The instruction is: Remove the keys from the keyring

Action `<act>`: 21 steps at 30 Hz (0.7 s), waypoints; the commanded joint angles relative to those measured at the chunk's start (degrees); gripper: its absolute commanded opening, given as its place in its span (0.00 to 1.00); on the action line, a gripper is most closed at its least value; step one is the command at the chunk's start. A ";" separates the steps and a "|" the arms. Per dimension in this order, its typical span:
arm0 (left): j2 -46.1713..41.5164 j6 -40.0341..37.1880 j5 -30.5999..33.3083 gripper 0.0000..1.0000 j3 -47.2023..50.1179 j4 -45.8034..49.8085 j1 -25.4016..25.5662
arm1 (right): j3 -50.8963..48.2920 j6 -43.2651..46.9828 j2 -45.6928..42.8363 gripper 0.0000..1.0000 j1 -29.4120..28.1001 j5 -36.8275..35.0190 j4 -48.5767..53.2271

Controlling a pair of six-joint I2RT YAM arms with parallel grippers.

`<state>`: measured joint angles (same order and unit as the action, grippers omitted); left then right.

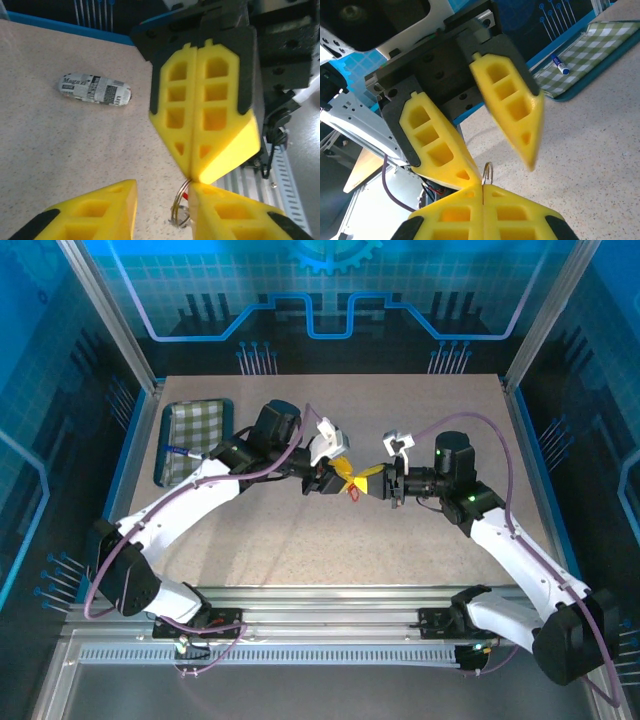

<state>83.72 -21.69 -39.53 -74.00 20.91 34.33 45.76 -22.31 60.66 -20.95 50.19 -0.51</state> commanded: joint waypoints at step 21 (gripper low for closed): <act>-10.00 2.95 37.22 0.45 20.28 -31.19 7.93 | 5.17 -16.69 1.18 0.00 -1.94 -27.66 17.74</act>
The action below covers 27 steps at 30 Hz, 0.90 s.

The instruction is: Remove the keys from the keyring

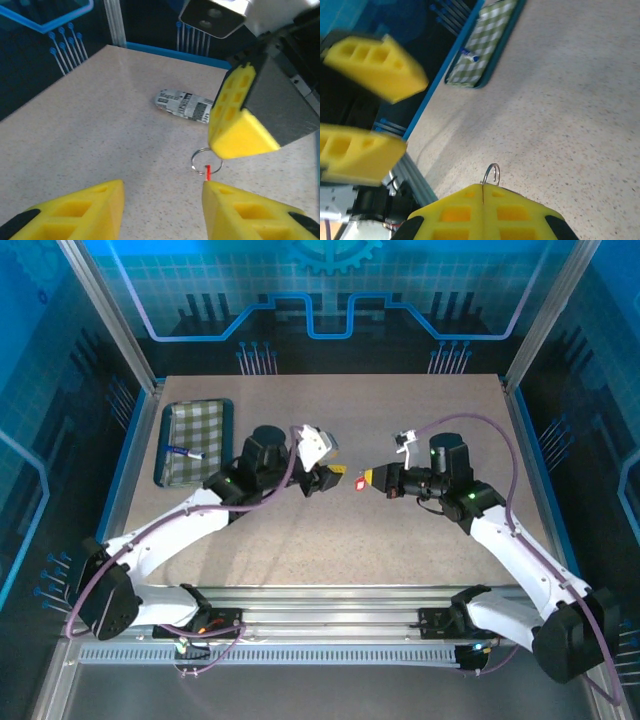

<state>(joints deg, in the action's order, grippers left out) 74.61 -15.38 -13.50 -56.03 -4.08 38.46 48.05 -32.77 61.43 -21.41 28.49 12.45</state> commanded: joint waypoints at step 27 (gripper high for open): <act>7.08 -17.21 34.61 0.32 10.81 -33.41 16.83 | 0.70 -30.96 -5.05 0.00 -8.15 -16.10 3.02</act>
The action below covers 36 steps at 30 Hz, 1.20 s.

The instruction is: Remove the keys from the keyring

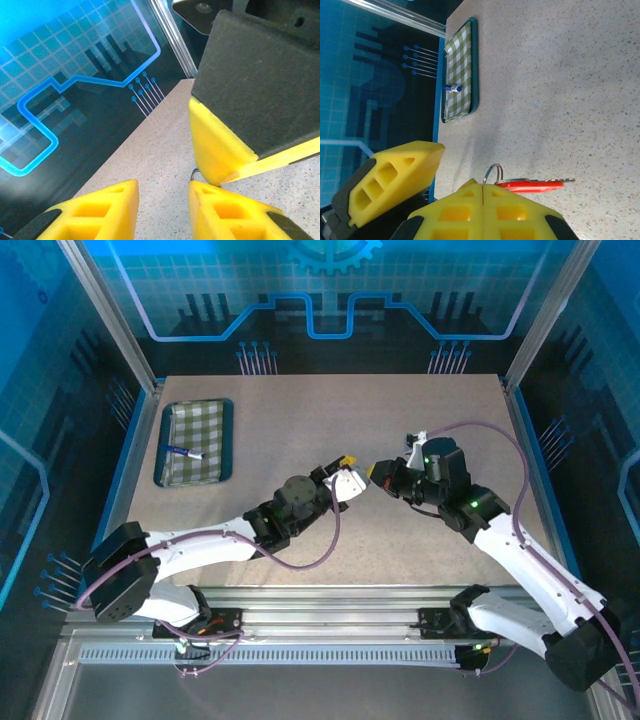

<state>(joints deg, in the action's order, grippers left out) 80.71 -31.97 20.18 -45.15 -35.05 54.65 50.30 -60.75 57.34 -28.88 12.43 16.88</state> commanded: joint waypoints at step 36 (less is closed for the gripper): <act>1.18 0.59 1.36 0.37 0.72 -3.10 3.44 | -4.94 -8.46 -2.68 0.00 -0.49 0.80 -7.17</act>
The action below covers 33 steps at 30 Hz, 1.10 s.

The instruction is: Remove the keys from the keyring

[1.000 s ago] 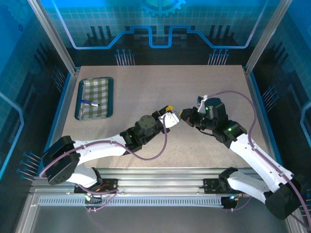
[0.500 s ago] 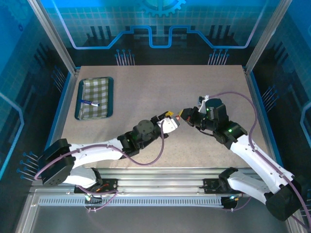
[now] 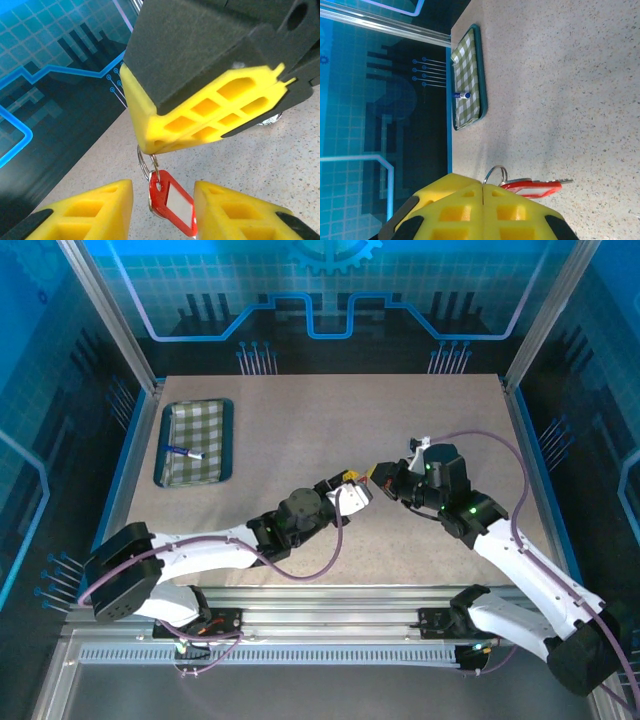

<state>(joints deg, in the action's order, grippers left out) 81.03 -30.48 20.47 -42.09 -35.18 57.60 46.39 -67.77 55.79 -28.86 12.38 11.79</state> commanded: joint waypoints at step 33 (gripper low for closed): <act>-7.07 11.05 -18.05 0.00 -1.47 3.66 -9.14 | -7.70 12.03 -7.31 0.43 21.23 23.68 -13.68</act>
<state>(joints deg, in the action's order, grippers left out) 78.24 -26.09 12.67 -44.05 -33.01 51.13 40.38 -63.46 48.10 -10.48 26.33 4.51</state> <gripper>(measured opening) 0.052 0.433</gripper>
